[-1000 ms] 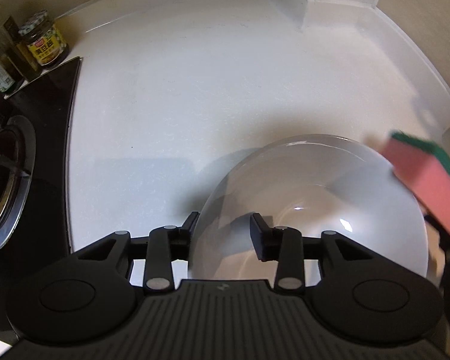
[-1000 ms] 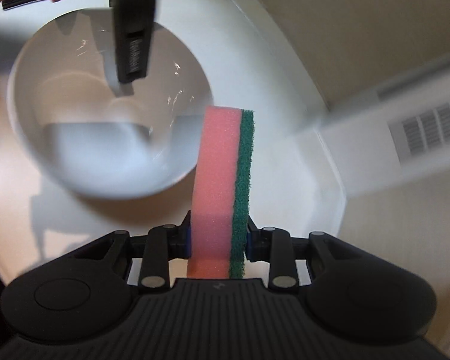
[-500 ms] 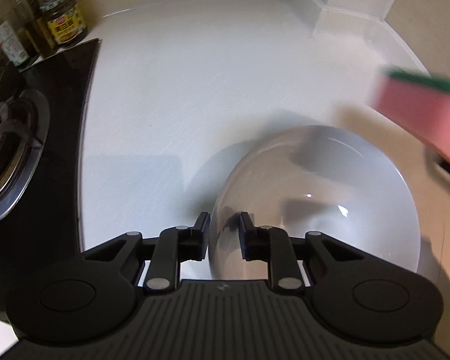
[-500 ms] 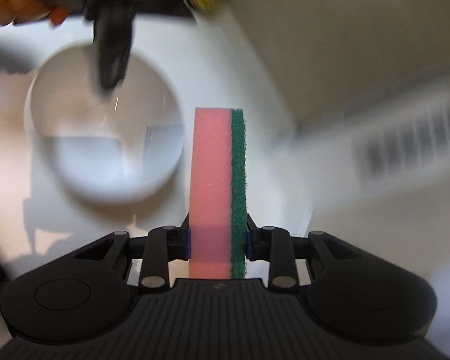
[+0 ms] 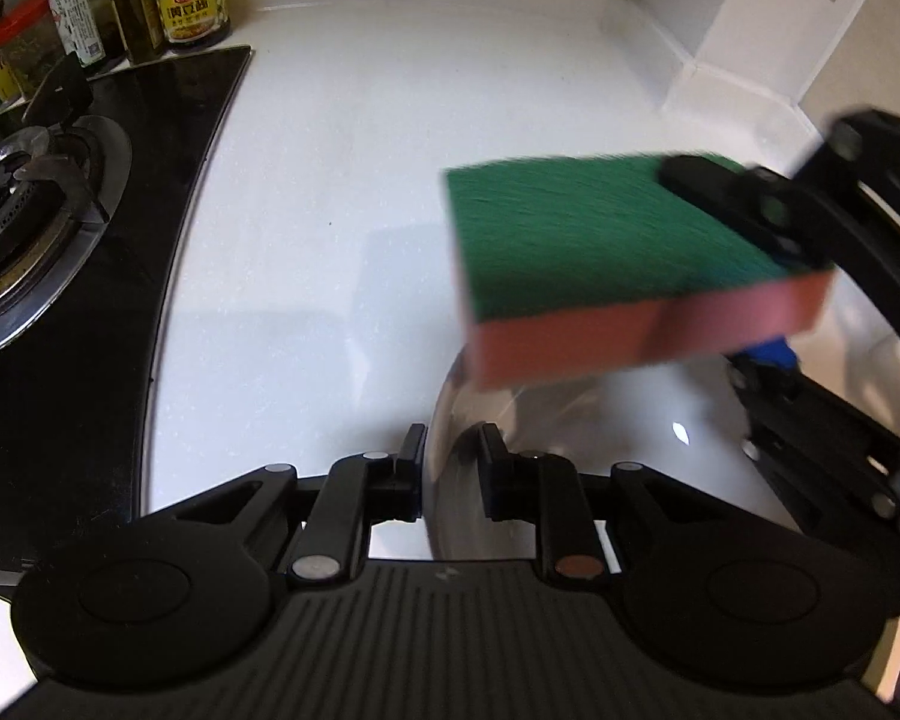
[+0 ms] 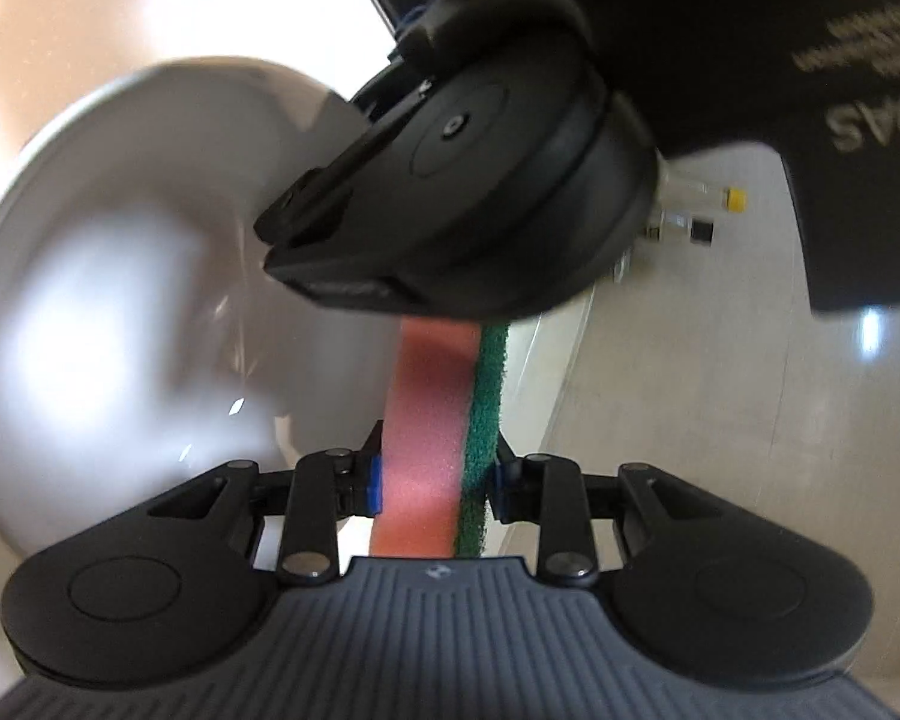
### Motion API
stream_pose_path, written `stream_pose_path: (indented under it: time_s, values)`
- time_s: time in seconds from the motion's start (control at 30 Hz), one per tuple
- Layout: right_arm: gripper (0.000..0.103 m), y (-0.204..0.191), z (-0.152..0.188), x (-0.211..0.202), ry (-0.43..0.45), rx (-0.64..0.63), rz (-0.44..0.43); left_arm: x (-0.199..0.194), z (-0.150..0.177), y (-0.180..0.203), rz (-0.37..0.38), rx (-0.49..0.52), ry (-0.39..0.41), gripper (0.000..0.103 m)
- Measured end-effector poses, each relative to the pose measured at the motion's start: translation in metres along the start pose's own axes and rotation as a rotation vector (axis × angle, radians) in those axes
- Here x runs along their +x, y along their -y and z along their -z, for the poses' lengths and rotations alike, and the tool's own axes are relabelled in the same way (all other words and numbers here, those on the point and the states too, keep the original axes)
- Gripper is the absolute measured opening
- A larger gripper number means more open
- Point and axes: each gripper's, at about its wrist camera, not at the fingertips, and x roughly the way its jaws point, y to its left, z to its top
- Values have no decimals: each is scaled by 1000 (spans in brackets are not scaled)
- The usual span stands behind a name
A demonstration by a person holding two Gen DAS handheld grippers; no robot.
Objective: Clean bowl
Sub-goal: 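Hold the white bowl with the left gripper while the right gripper scrubs its outside with the sponge, then turn the bowl with the left gripper while the right gripper wipes the sponge along its outside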
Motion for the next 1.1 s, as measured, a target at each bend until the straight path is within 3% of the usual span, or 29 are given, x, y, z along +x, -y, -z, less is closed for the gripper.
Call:
stream_pose_path:
  time_s: [0.27, 0.43, 0.57, 0.63, 0.73, 0.8, 0.93, 1.0, 1.1]
  values:
    - [27, -4, 21, -30, -190, 132, -120, 4, 1, 5, -10, -24, 26, 35]
    - [27, 0, 35, -61, -238, 405, -238, 8, 0, 2, -20, -61, 38, 37]
    - [27, 1, 40, -84, -227, 586, -285, 9, 2, 5, -49, -57, 46, 38]
    - [27, 2, 42, -92, -212, 654, -297, 9, 0, 6, -51, -59, 26, 34]
    - [27, 3, 52, -81, -204, 680, -289, 10, -6, -5, 3, -94, -48, 23]
    - [27, 6, 60, -69, -198, 676, -279, 11, -9, -14, 47, -114, -84, 21]
    - [27, 13, 76, -24, -144, 594, -232, 8, -14, -22, 101, -88, -146, 20]
    - [27, 12, 82, 9, -118, 537, -208, 11, -13, -18, 111, -46, -167, 27]
    - [27, 25, 88, 44, -78, 461, -175, 15, -12, -8, 79, -31, -170, 30]
